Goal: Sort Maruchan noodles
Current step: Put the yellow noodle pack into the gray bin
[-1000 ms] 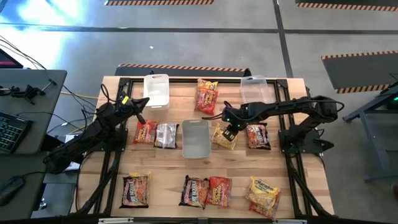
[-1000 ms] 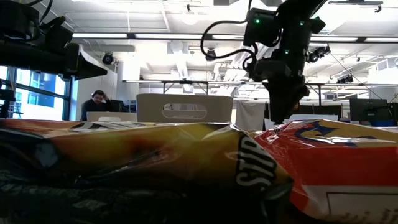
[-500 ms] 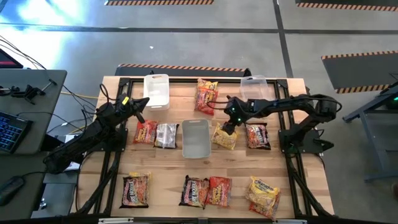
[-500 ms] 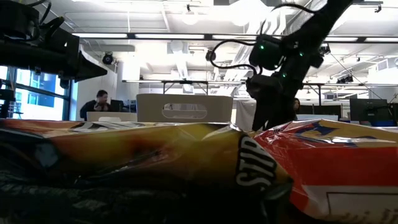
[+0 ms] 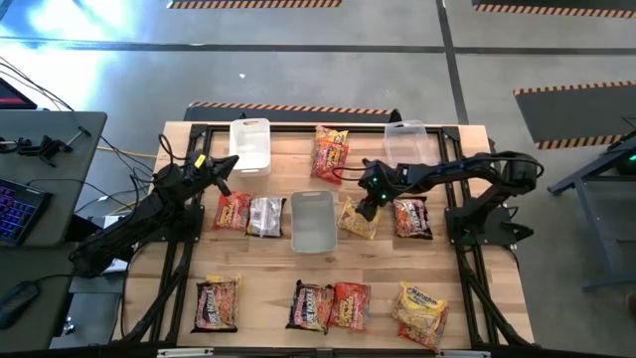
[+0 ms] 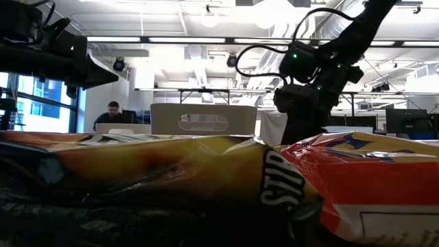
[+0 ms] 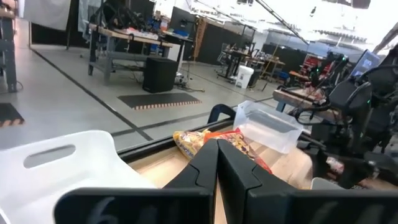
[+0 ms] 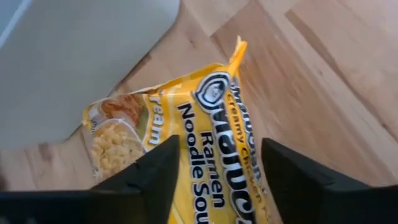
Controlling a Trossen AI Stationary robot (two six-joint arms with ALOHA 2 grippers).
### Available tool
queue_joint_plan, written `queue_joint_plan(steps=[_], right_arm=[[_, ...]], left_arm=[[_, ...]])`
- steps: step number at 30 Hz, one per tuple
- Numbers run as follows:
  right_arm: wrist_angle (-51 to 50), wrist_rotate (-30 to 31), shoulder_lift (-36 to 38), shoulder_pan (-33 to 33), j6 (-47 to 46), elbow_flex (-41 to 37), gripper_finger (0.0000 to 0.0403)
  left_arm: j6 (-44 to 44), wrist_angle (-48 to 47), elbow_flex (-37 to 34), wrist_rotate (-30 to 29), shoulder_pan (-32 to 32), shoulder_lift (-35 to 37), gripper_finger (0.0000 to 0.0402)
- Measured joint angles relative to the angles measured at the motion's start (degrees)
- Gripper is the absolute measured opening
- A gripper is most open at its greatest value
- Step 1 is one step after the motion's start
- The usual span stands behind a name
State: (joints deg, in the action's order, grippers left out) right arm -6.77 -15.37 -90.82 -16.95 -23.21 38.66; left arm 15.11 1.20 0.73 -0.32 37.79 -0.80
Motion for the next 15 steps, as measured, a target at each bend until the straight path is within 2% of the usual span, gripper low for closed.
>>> queue_joint_plan(steps=[4,10,15], right_arm=[[1.3,-2.0,-2.0,0.0,0.8,0.0,0.0126],[1.5,-2.8,-2.3,0.0,3.1,0.7,0.0020],[-1.9,-3.7,-2.6,0.1,5.6,3.8,0.0006]], left_arm=[[6.5,-0.1,0.0,0.2,0.0,0.0,0.0000],[5.3,-0.7,0.0,0.6,0.0,0.0,0.0000],[5.3,-0.5,0.0,1.4,0.0,-0.1,0.0000]])
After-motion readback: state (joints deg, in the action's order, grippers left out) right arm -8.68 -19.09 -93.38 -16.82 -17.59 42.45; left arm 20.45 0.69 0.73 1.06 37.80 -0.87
